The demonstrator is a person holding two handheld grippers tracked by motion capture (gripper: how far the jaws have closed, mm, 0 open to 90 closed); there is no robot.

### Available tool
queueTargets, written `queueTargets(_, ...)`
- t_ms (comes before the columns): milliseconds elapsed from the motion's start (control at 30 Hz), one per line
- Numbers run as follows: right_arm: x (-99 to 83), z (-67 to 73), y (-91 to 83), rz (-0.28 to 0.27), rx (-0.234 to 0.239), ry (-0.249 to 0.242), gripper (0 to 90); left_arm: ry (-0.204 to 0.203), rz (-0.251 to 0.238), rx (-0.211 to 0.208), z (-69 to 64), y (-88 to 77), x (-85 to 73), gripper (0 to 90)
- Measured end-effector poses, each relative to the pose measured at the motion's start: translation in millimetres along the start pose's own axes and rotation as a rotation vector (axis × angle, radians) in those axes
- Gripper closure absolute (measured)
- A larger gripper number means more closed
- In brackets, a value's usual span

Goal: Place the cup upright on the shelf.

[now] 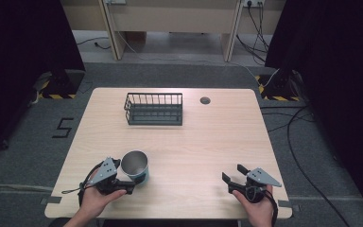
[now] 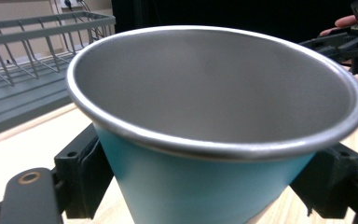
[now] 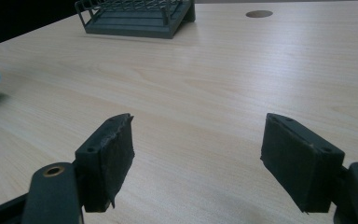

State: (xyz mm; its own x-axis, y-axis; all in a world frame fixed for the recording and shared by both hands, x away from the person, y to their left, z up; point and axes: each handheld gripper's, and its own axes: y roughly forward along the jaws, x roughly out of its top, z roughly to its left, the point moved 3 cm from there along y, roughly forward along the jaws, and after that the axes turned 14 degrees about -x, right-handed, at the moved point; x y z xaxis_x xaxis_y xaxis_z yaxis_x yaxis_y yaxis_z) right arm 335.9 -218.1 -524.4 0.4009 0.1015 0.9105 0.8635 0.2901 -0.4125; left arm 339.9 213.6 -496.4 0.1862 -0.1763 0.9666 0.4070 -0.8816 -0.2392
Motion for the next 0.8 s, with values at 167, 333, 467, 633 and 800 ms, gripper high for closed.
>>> queueTargets(167,0.0,-0.4,-0.2,-0.002,-0.001,0.005,25.8,0.002,-0.004,0.023,6.0,-4.8,6.7,16.2)
queueTargets(333,-0.1,-0.2,-0.3,-0.002,-0.001,0.008,25.8,-0.003,-0.027,0.043,13.0,-7.4,15.2,16.3)
queueTargets(467,-0.1,-0.3,-0.4,-0.003,0.001,0.007,25.8,-0.001,-0.035,0.052,16.5,-7.2,19.8,16.3)
queueTargets(633,-0.1,-0.5,-0.3,-0.004,0.003,0.004,25.6,0.009,-0.047,0.069,21.5,-5.9,28.2,16.3)
queueTargets(800,-0.1,-0.3,-0.7,-0.004,0.002,0.003,25.7,0.01,-0.061,0.079,26.9,-5.4,34.7,16.3)
